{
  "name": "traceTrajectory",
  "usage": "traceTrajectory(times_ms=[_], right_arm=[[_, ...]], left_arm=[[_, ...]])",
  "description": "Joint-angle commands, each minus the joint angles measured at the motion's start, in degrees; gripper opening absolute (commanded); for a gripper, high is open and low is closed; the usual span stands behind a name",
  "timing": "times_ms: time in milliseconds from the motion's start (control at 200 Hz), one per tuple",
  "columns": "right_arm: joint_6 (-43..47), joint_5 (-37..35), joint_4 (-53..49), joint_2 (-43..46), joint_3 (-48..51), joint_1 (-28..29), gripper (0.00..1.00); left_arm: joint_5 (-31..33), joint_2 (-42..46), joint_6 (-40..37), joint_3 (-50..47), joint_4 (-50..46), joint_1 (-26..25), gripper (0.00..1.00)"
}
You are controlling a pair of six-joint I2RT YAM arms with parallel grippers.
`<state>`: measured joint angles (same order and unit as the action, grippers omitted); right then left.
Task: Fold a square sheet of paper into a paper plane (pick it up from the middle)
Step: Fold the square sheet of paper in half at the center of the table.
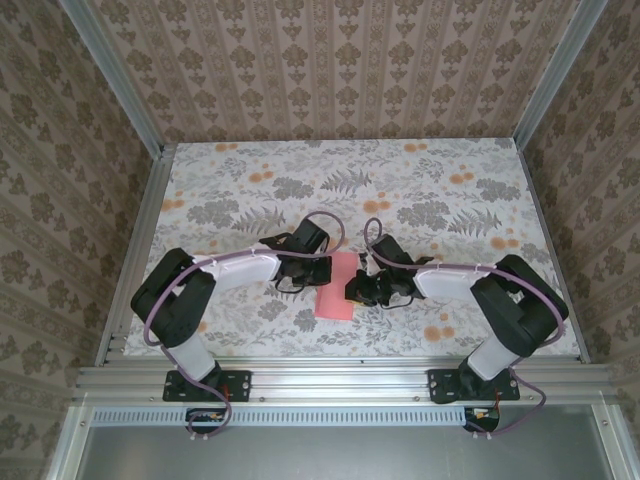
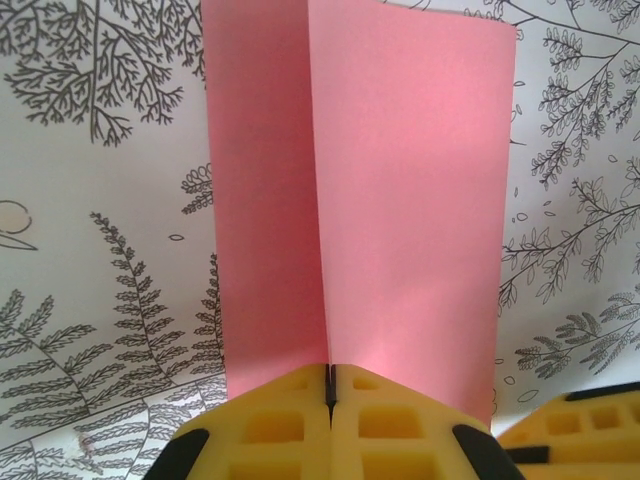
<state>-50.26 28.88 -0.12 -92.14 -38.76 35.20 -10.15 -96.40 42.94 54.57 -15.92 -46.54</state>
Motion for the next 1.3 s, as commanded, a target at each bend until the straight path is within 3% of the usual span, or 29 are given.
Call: traceTrajectory(times_ms=[0,145,435,770,1030,1295], right_arm=[[-1.1,-1.5,0.2,-4.0,0.8,0.1,0.15],[0.3,-3.0,-2.6,-4.9,0.3,0.1,0.15],[-0.4,0.0,-2.3,3.6,1.6,1.0,0.15],[-4.1,-0.4,2.8,-2.2,5.6,3.0,0.15],[-0.7,-2.0,-6.0,4.6,2.0,3.9,0.15],[-3.3,0.2,-0.5,2.6,3.5,4.9,0.14]], left_arm=[[1.5,-0.8,0.8,1.8,-1.4,-0.5,0.00],[2.5,-1.1,0.8,2.3,-2.6,-0.8,0.00],[3.7,-1.3,0.3,3.4,-4.4,-1.0,0.00],[3.3,-2.1,-0.2,4.2,-4.9,-1.0,0.00],[3.4,-2.5,-0.3,4.7,-5.4,-1.1,0.00],[3.1,-2.8,-0.4,4.8,-5.5,-1.1,0.00]])
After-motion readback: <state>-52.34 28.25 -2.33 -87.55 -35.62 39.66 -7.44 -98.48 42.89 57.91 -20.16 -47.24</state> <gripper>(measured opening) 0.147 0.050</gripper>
